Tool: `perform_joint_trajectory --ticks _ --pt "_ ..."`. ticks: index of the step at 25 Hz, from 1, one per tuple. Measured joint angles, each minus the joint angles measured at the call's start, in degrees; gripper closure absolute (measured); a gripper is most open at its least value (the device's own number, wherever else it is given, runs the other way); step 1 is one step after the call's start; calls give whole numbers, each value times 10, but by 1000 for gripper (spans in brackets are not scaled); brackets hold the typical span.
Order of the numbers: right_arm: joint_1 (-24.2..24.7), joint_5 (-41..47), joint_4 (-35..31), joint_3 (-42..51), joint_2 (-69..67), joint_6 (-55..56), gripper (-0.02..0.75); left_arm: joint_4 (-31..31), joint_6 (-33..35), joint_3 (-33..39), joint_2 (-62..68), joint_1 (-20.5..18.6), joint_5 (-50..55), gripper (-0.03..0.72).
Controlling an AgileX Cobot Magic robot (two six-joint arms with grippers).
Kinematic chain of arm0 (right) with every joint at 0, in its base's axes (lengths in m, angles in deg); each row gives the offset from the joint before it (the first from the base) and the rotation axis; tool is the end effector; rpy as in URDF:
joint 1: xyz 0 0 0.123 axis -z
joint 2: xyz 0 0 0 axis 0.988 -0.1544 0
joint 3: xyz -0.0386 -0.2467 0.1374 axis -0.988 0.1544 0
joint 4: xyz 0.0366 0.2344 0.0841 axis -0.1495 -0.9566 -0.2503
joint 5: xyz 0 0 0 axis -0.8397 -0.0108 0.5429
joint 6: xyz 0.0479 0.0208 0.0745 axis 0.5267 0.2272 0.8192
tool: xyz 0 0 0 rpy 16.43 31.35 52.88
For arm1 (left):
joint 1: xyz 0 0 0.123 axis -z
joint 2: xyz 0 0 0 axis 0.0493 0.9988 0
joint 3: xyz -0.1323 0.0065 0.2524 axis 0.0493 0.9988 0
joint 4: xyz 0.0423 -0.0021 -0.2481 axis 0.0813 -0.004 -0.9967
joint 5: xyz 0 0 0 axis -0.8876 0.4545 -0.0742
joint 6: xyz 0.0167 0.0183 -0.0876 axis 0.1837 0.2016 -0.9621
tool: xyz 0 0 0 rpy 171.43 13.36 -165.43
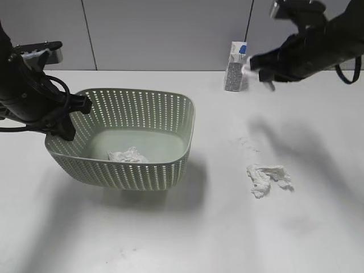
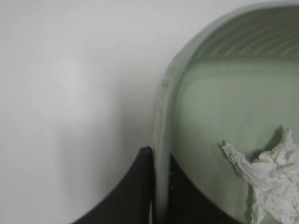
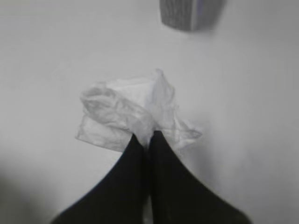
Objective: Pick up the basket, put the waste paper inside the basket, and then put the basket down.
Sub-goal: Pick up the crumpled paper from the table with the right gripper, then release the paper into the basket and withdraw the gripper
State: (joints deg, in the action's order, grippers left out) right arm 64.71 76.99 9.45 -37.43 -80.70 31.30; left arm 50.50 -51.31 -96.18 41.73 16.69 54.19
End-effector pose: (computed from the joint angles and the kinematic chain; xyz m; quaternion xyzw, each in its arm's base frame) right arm 0.3710 0.1210 0.2270 -0.0854 0.9163 0.1394 0.3655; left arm 0.3012 -0.1235 0.2051 0.0522 0.9809 -0.1310 0.1339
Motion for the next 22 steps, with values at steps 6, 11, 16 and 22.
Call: perform_joint_trajectory --ticks 6,11,16,22 --pt "-100 11 -40 0 130 -29 718 1 0 0 0 0 -10 685" --pt "-213 15 -28 -1 152 -69 718 2 0 0 0 0 -16 685" --pt "-273 18 18 -1 102 -79 604 2 0 0 0 0 -17 685" --pt "-277 21 37 1 54 -80 134 2 0 0 0 0 -17 685"
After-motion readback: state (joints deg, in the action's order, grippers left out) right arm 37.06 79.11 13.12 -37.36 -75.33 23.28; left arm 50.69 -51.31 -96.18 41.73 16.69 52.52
